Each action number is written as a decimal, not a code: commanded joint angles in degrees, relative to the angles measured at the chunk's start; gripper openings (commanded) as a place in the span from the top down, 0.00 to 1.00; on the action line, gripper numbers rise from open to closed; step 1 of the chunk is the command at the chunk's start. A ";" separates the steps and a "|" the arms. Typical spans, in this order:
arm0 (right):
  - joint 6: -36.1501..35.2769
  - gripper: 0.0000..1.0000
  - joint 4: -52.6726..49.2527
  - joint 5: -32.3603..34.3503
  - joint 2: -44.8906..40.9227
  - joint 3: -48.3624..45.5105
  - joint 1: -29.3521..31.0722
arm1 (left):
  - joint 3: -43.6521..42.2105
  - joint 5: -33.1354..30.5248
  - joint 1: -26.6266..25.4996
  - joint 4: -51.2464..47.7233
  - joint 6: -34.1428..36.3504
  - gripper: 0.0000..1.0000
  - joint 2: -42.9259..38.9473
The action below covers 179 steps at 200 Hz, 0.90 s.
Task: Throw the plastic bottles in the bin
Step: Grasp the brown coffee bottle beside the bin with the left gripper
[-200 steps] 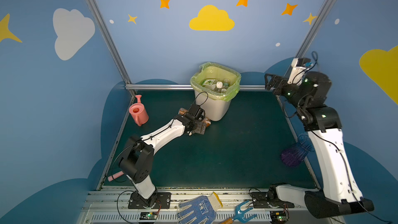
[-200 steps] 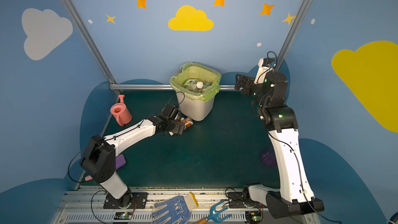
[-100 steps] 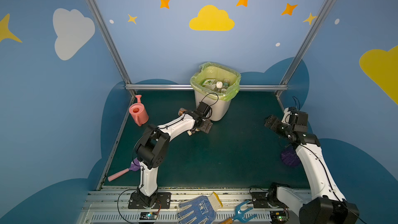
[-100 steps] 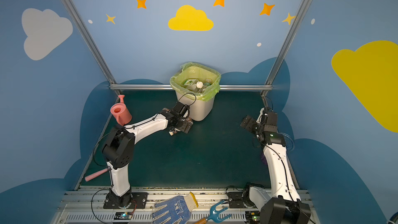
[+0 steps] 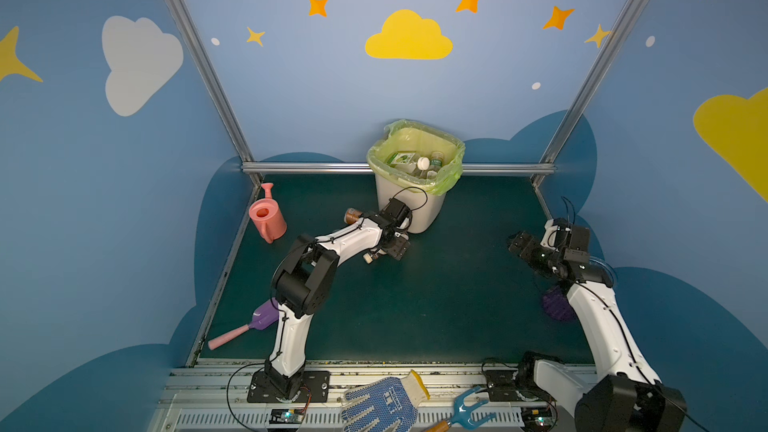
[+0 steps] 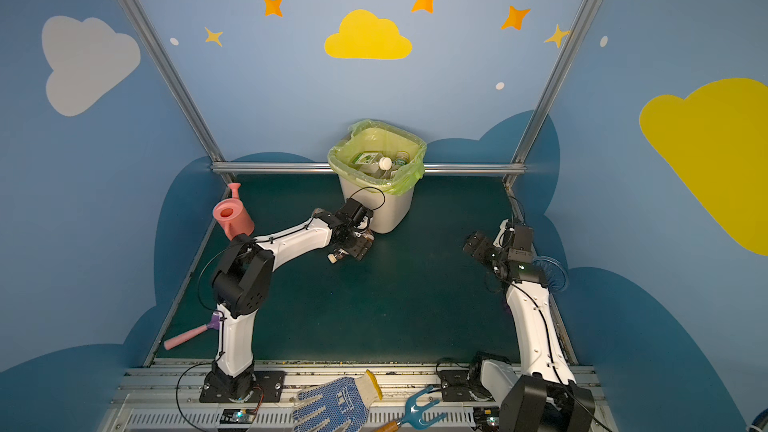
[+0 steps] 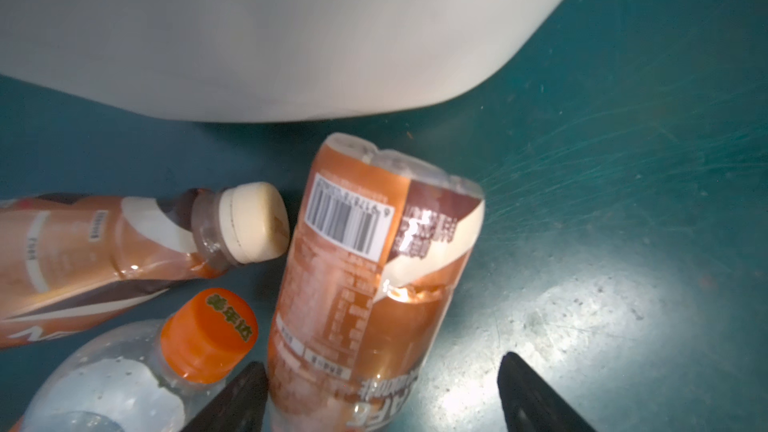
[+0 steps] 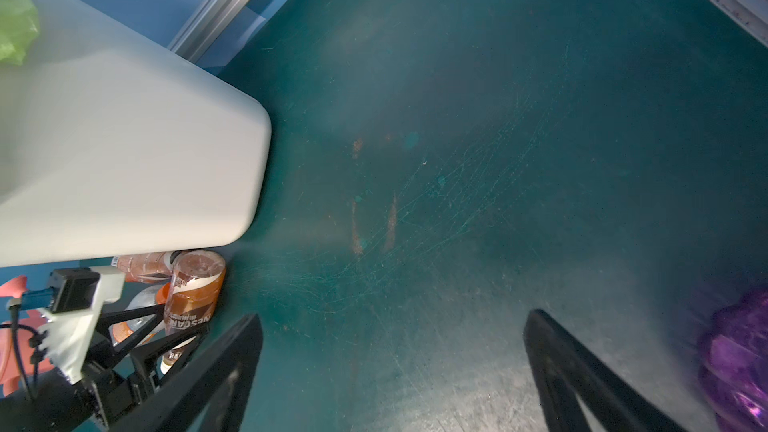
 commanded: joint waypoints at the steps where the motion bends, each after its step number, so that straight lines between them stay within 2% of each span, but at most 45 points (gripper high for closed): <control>1: 1.06 0.02 0.71 -1.23 -0.42 -0.25 -0.27 | 1.48 1.66 -0.17 -2.72 0.87 0.23 1.99; 116: 0.71 0.02 -0.88 -1.71 -0.42 -1.15 -0.45 | 4.93 2.57 -1.30 -2.49 0.63 0.22 6.02; 179: 1.00 0.02 -1.14 -2.12 -0.95 -1.41 -0.67 | 4.57 3.20 -1.79 -4.30 0.45 0.51 5.71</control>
